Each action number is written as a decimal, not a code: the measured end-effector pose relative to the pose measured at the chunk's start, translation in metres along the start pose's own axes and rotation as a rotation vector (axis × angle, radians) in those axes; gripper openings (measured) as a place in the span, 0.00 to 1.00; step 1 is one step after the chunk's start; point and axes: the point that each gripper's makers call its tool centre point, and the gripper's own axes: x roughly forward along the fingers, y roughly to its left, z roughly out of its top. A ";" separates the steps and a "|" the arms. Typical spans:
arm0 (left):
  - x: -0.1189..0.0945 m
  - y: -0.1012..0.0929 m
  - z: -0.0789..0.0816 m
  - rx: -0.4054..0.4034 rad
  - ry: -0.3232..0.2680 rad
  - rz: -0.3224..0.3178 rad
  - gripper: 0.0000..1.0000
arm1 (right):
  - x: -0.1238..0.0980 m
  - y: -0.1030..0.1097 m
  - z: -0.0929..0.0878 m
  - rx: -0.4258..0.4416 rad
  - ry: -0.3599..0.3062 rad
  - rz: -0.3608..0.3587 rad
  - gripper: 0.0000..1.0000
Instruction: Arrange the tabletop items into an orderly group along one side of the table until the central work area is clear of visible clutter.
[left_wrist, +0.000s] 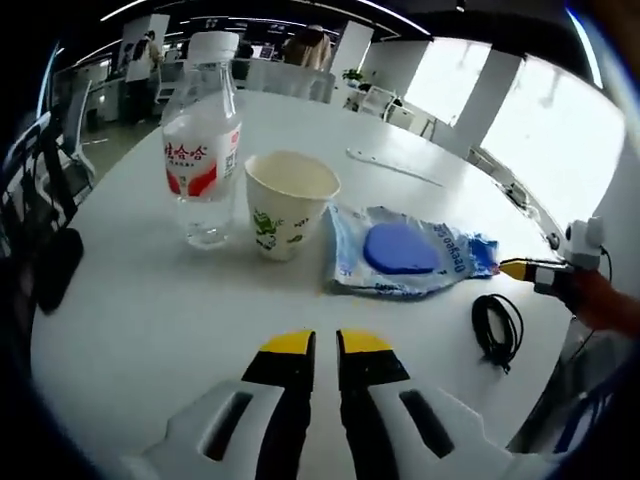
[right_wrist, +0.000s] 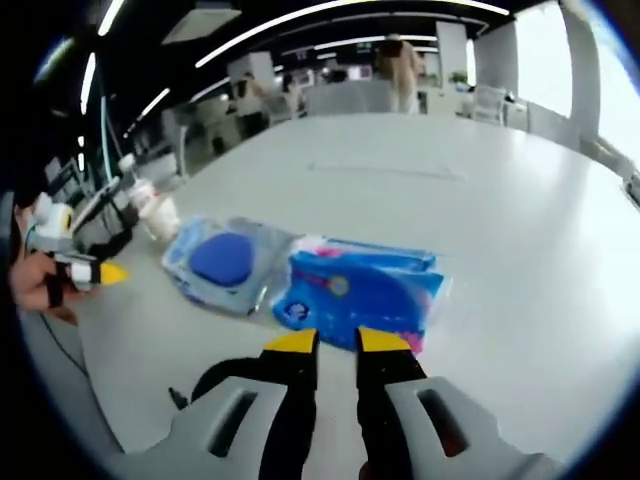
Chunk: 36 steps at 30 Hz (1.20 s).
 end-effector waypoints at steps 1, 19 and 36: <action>-0.001 0.001 -0.002 0.000 0.002 0.003 0.06 | -0.001 -0.008 -0.001 0.011 0.000 -0.018 0.11; -0.027 -0.004 -0.017 0.093 0.010 -0.019 0.10 | 0.006 -0.046 -0.004 0.191 -0.020 -0.101 0.12; -0.068 0.000 -0.044 0.117 0.022 0.006 0.16 | 0.020 -0.055 -0.009 0.238 0.004 -0.088 0.06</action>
